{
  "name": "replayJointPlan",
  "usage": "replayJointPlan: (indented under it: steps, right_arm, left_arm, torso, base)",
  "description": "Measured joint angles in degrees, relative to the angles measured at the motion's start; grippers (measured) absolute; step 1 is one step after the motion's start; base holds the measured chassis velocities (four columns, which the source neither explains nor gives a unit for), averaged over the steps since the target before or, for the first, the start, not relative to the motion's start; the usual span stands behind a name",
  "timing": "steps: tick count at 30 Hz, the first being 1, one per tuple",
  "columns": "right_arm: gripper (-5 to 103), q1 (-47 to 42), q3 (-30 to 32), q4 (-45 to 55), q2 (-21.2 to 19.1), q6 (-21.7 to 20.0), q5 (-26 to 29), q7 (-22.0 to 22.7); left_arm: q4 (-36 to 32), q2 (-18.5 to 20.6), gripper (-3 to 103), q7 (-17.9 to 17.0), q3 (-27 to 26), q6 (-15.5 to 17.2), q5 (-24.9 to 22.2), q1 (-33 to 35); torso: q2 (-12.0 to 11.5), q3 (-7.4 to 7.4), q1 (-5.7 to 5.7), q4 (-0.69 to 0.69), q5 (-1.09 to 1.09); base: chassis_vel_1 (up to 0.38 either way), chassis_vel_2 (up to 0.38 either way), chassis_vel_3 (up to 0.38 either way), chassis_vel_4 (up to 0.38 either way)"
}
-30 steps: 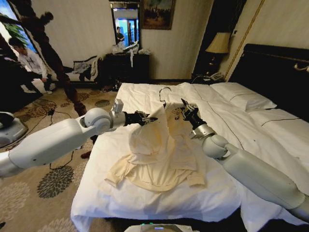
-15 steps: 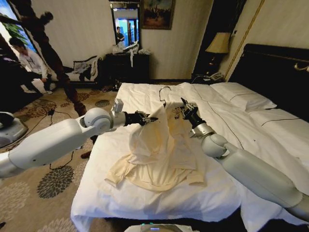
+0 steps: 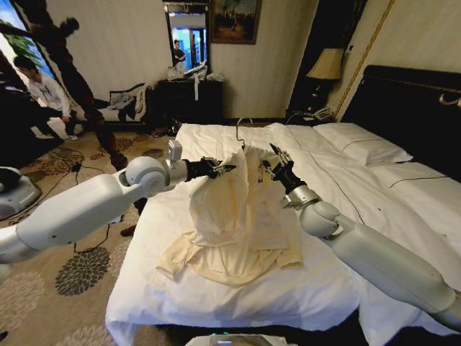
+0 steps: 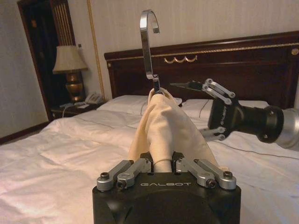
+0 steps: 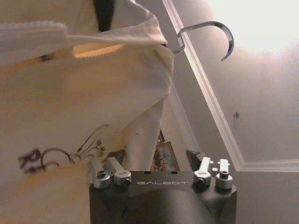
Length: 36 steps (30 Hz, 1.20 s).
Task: Pick up the clothes from the bed and hang them on the clothes hanger.
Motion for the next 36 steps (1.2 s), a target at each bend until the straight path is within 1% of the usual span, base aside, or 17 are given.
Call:
replayJointPlan:
  steps: [1,6,7,10,11,15,16,20,21,23,25,26,28,31,32,34,36]
  right_arm:
    - [77,-0.4,0.2,0.3,-0.3,0.0,0.4,0.2]
    - [97,-3.0,1.7,2.4,-2.5,-1.6,6.6,2.1]
    - [97,-3.0,1.7,2.4,-2.5,-1.6,6.6,2.1]
    - [100,-5.7,3.1,4.9,-4.2,-4.2,20.6,6.8]
    - [100,-5.7,3.1,4.9,-4.2,-4.2,20.6,6.8]
    - [100,-9.7,5.7,8.2,-5.4,-5.6,43.2,13.4]
    - [100,-9.7,5.7,8.2,-5.4,-5.6,43.2,13.4]
    - [100,-17.8,13.2,9.9,-5.1,-2.3,56.2,16.9]
    - [100,-17.8,13.2,9.9,-5.1,-2.3,56.2,16.9]
    - [100,-23.2,20.3,10.5,-2.4,-1.3,61.0,17.3]
    - [100,-28.8,27.4,10.6,1.0,-0.4,63.1,16.8]
    - [100,-28.8,27.4,10.6,1.0,-0.4,63.1,16.8]
    - [100,-35.1,33.5,11.0,3.8,0.7,62.7,14.7]
    - [100,-47.0,42.8,11.7,8.2,4.3,56.8,9.6]
    - [100,-47.0,42.8,11.7,8.2,4.3,56.8,9.6]
    - [100,-53.7,48.9,11.9,12.7,6.3,51.4,5.7]
    - [100,-57.4,52.5,11.9,16.0,7.8,48.7,3.3]
  left_arm:
    - [0.0,0.1,16,-0.1,-0.2,0.0,0.0,0.0]
    - [0.0,0.9,16,-0.2,-1.0,-0.2,-0.1,-0.2]
    - [0.0,0.9,16,-0.2,-1.0,-0.2,-0.1,-0.2]
    - [-0.5,2.0,16,-0.8,-2.1,-0.2,-0.5,0.2]
    - [-0.5,2.0,16,-0.8,-2.1,-0.2,-0.5,0.2]
    - [-1.7,3.8,16,-1.5,-4.0,-0.8,-0.5,1.5]
    - [-1.7,3.8,16,-1.5,-4.0,-0.8,-0.5,1.5]
    - [-3.4,6.6,16,-2.0,-5.8,-1.4,-1.1,2.7]
    - [-3.4,6.6,16,-2.0,-5.8,-1.4,-1.1,2.7]
    - [-3.9,7.6,16,-2.3,-6.6,-1.6,-1.4,3.2]
    - [-4.4,8.3,16,-2.9,-7.2,-1.8,-1.5,3.9]
    - [-4.4,8.3,16,-2.9,-7.2,-1.8,-1.5,3.9]
    - [-4.8,8.9,16,-3.2,-7.5,-2.0,-1.5,4.1]
    - [-5.5,9.9,16,-4.0,-8.2,-2.2,-2.1,4.3]
    - [-5.5,9.9,16,-4.0,-8.2,-2.2,-2.1,4.3]
    - [-5.8,10.2,16,-4.7,-8.8,-2.2,-2.2,4.6]
    - [-6.2,10.4,16,-5.1,-9.2,-2.2,-2.3,5.0]
  torso:
    - [0.0,0.00,0.00,-0.01,0.00]
    - [0.0,0.00,0.00,0.00,0.00]
    - [0.0,0.00,0.00,0.00,0.00]
    - [0.0,0.00,0.00,-0.01,0.01]
    - [0.0,0.00,0.00,-0.01,0.01]
    - [0.0,0.00,0.00,0.00,-0.01]
    - [0.0,0.00,0.00,0.00,-0.01]
    - [0.0,0.00,0.00,0.01,-0.01]
    - [0.0,0.00,0.00,0.01,-0.01]
    - [0.0,-0.01,0.00,0.00,0.00]
    - [0.0,-0.01,0.00,0.01,0.01]
    - [0.0,-0.01,0.00,0.01,0.01]
    - [0.0,0.00,0.00,0.01,0.01]
    - [0.0,-0.01,0.00,-0.02,0.00]
    - [0.0,-0.01,0.00,-0.02,0.00]
    - [0.0,-0.02,-0.01,-0.03,0.01]
    - [0.0,-0.02,-0.01,-0.02,0.00]
  base:
    - [0.000,0.000,0.000,0.000]
    - [0.000,0.000,0.000,0.000]
    - [0.000,0.000,0.000,0.000]
    - [0.000,0.000,0.000,0.000]
    - [0.000,0.000,0.000,0.000]
    - [0.000,0.000,0.000,0.000]
    - [0.000,0.000,0.000,0.000]
    - [0.000,0.000,0.000,0.000]
    - [0.000,0.000,0.000,0.000]
    - [0.000,0.000,0.000,0.000]
    - [0.000,0.000,0.000,0.000]
    - [0.000,0.000,0.000,0.000]
    - [0.000,0.000,0.000,0.000]
    - [0.000,0.000,0.000,0.000]
    - [0.000,0.000,0.000,0.000]
    - [0.000,0.000,0.000,0.000]
    - [0.000,0.000,0.000,0.000]
